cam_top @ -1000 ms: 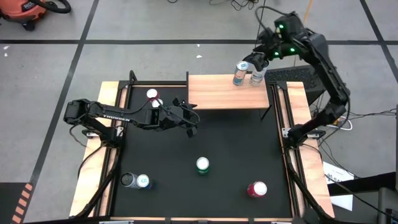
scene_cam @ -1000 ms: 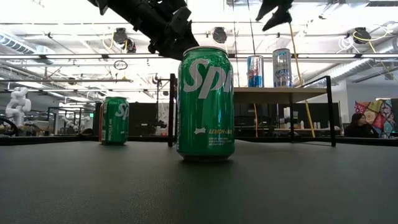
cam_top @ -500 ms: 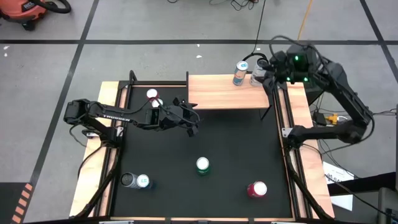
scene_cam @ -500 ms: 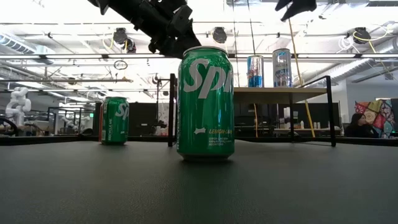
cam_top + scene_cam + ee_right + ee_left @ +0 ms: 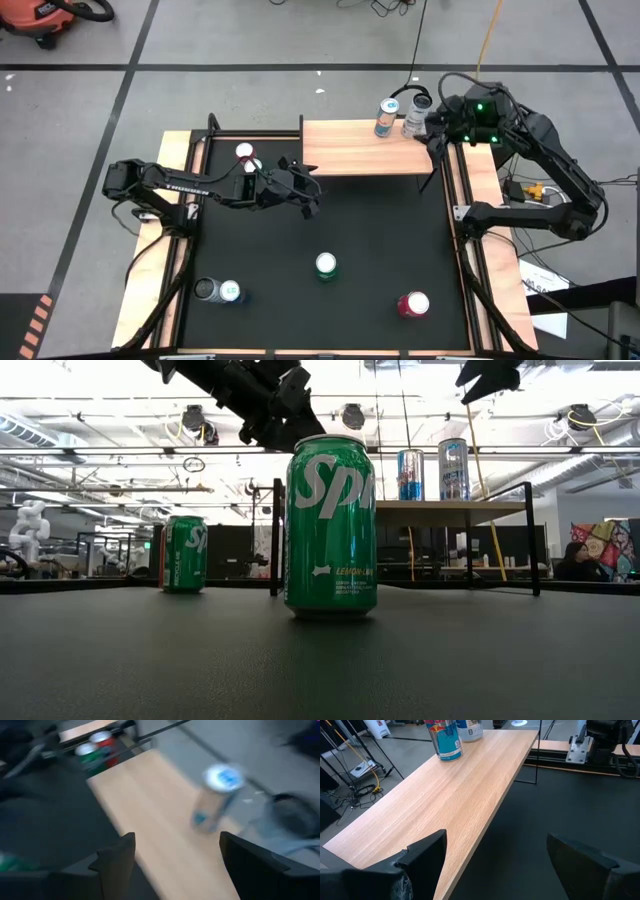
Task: Place canned beverage on shelf
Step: Put the bottom green soda can on the shelf
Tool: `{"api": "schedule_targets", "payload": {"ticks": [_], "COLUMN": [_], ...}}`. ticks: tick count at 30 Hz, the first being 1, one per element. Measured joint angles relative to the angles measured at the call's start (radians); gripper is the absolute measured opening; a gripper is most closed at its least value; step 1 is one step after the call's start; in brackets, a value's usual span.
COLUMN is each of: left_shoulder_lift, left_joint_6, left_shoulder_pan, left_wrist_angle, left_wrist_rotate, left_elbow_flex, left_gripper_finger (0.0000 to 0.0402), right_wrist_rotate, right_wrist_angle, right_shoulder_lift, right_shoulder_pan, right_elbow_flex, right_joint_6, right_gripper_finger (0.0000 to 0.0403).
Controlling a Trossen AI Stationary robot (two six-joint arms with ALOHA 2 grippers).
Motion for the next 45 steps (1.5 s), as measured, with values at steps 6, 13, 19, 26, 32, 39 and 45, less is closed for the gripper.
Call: {"api": "schedule_targets", "payload": {"ticks": [6, 13, 19, 26, 32, 39, 45], "left_shoulder_lift": [0.000, 0.000, 0.000, 0.000, 0.000, 0.000, 0.000], "left_joint_6": [0.000, -0.011, -0.025, -0.025, -0.025, -0.024, -0.023], "left_shoulder_pan": [-0.014, -0.015, -0.015, -0.015, -0.015, -0.018, -0.028], "left_wrist_angle": [-0.001, -0.001, -0.001, -0.001, -0.002, -0.002, -0.002], "left_wrist_rotate": [-0.004, -0.005, -0.005, -0.008, -0.009, -0.009, -0.009], "left_elbow_flex": [0.000, 0.000, 0.000, 0.000, 0.000, -0.001, -0.001], "left_gripper_finger": [0.0335, 0.0335, 0.0335, 0.0335, 0.0335, 0.0335, 0.0335], "right_wrist_rotate": [-0.069, -0.071, -0.070, -0.068, -0.067, -0.063, 0.016], "right_wrist_angle": [0.161, 0.416, 0.532, 0.576, 0.722, 0.781, 0.779], "right_shoulder_lift": [-0.168, -0.335, -0.351, -0.330, -0.310, -0.293, -0.293], "right_shoulder_pan": [0.108, 0.217, 0.289, 0.360, 0.451, 0.545, 0.620], "right_elbow_flex": [-0.281, -0.550, -0.667, -0.671, -0.726, -0.777, -0.787], "right_joint_6": [0.074, 0.087, 0.104, 0.111, 0.123, 0.165, 0.176], "right_gripper_finger": [0.0276, 0.0276, 0.0276, 0.0276, 0.0276, 0.0276, 0.0276]}}
